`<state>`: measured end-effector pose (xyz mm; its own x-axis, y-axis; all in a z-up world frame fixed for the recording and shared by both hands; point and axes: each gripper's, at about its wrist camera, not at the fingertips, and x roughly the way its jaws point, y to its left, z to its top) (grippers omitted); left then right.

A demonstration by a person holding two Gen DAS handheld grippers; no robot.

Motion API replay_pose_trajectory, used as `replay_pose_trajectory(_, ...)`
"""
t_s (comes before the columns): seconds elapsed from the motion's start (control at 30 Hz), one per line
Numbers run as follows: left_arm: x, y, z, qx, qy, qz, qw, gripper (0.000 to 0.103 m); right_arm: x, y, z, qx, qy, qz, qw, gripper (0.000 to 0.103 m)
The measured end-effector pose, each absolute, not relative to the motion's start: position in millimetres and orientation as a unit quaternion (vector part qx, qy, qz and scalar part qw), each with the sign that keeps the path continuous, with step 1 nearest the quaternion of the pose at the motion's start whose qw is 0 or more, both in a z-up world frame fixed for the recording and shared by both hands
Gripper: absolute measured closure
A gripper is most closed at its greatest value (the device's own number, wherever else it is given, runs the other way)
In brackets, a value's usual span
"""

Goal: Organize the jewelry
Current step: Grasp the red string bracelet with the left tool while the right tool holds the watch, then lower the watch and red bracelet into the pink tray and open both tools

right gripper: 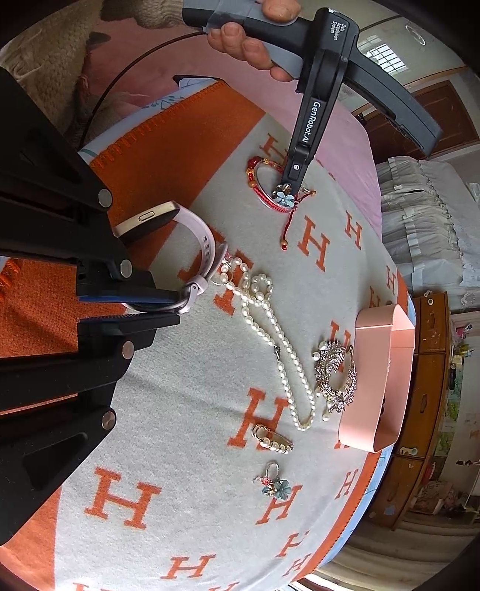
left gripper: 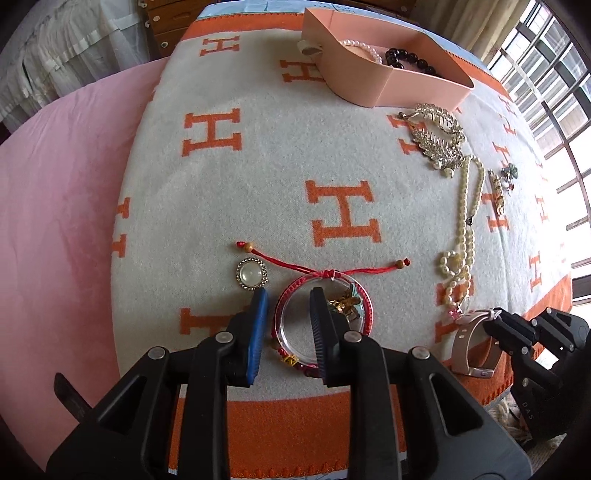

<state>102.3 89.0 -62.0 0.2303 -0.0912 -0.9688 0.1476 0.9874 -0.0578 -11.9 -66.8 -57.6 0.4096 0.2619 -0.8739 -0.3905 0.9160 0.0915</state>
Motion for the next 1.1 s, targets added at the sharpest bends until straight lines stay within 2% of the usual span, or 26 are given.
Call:
replay_pose_trajectory(0.13, 100, 80, -61, 0.056, 0.608, -0.076, 0.788, 0.085, -12, -67, -58, -0.062, 0.506, 0.197, 0.838, 0.097)
replay_pose_trajectory(0.2, 98, 81, -60, 0.049, 0.606, -0.074, 0.791, 0.096, -12, -67, -58, -0.062, 0.506, 0.197, 0.838, 0.097)
replay_pose_trajectory(0.23, 98, 81, -60, 0.045, 0.605, -0.072, 0.792, 0.098, -12, -67, -58, -0.062, 0.506, 0.197, 0.838, 0.097)
replay_pose_trajectory(0.57, 75, 96, -34, -0.039, 0.566, -0.08, 0.819, 0.099, -11, -73, -53, -0.057, 0.508, 0.176, 0.841, 0.098)
replay_pose_trajectory(0.83, 66, 84, 22, -0.026, 0.516, -0.108, 0.849, 0.099, -7, -81, -28, -0.047, 0.491, 0.165, 0.854, 0.098)
replay_pose_trajectory(1.1, 107, 49, 81, 0.018, 0.451, -0.118, 0.885, 0.099, 37, -95, 24, -0.033, 0.452, 0.142, 0.88, 0.098)
